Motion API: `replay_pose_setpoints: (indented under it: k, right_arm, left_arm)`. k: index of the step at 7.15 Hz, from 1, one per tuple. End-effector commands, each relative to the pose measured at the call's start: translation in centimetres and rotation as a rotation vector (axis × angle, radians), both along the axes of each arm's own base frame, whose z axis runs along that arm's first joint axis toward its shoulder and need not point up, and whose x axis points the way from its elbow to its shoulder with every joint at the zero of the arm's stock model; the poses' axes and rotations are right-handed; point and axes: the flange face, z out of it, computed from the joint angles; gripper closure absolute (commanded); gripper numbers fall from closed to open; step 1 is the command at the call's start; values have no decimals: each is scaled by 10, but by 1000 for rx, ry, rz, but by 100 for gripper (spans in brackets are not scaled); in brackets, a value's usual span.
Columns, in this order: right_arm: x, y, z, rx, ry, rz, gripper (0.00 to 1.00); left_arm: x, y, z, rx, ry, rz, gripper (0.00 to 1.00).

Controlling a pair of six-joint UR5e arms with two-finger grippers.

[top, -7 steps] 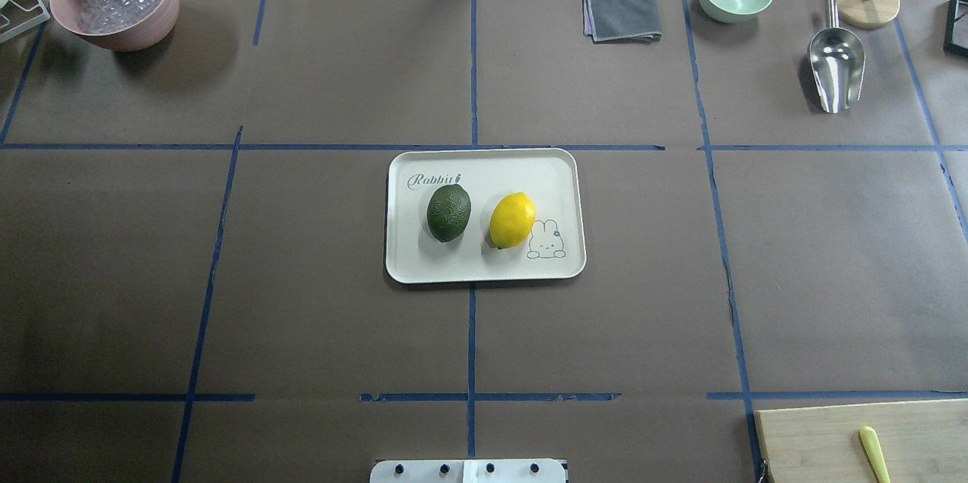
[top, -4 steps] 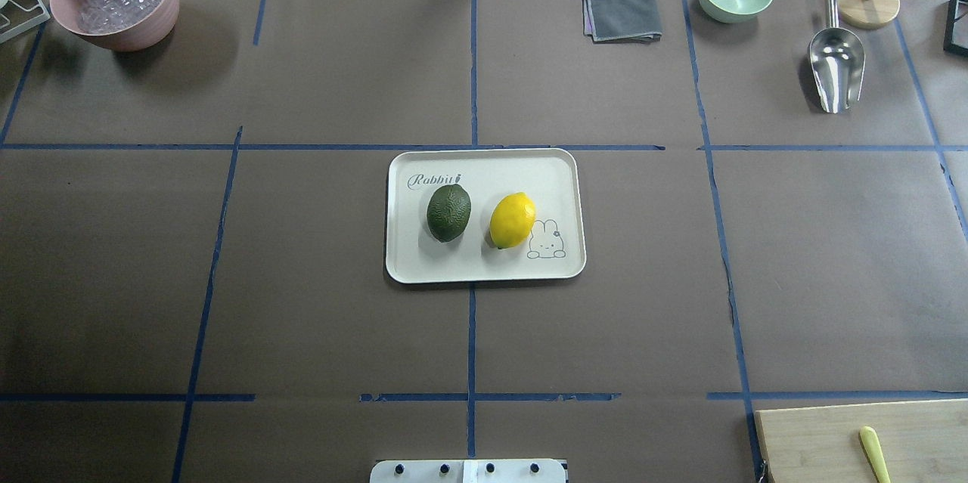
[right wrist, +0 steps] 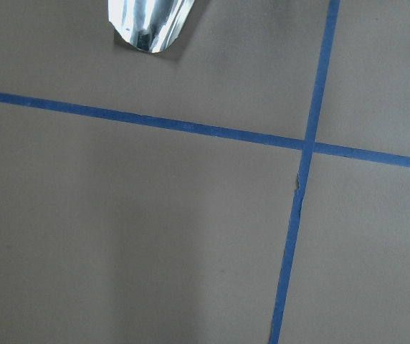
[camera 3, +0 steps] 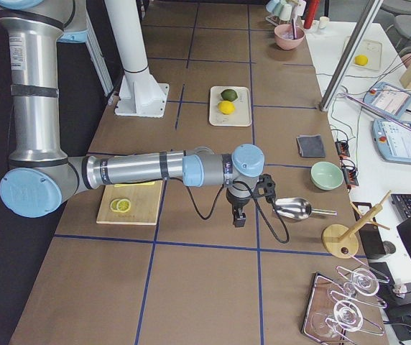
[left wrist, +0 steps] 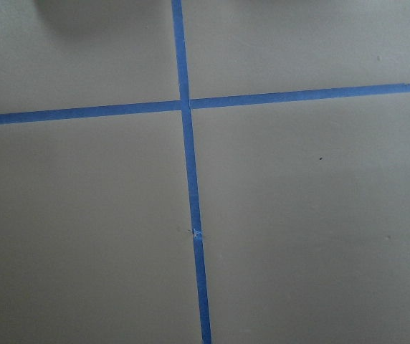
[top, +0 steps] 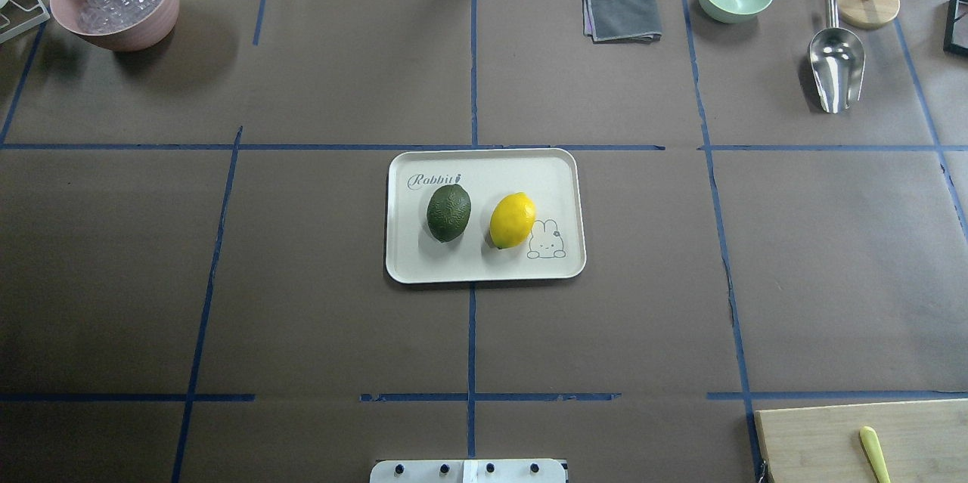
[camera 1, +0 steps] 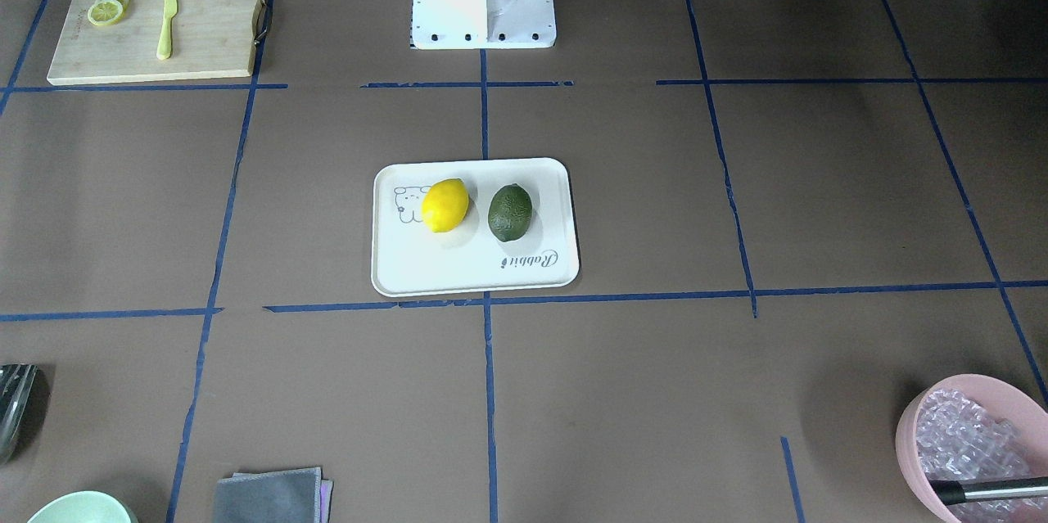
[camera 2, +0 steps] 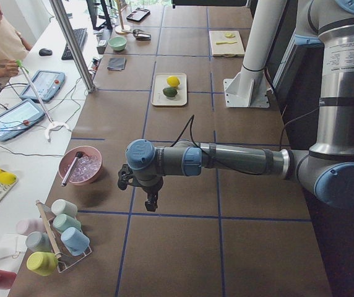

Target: Place all lemons on tray

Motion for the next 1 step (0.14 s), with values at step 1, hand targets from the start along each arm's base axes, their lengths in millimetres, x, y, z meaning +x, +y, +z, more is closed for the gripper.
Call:
replay_pose_setpoints:
  k: [1]
  right_arm:
    - [4,1,0,0,2,7,0]
  left_arm:
    - [-5,1,-1,3,0,-11,0]
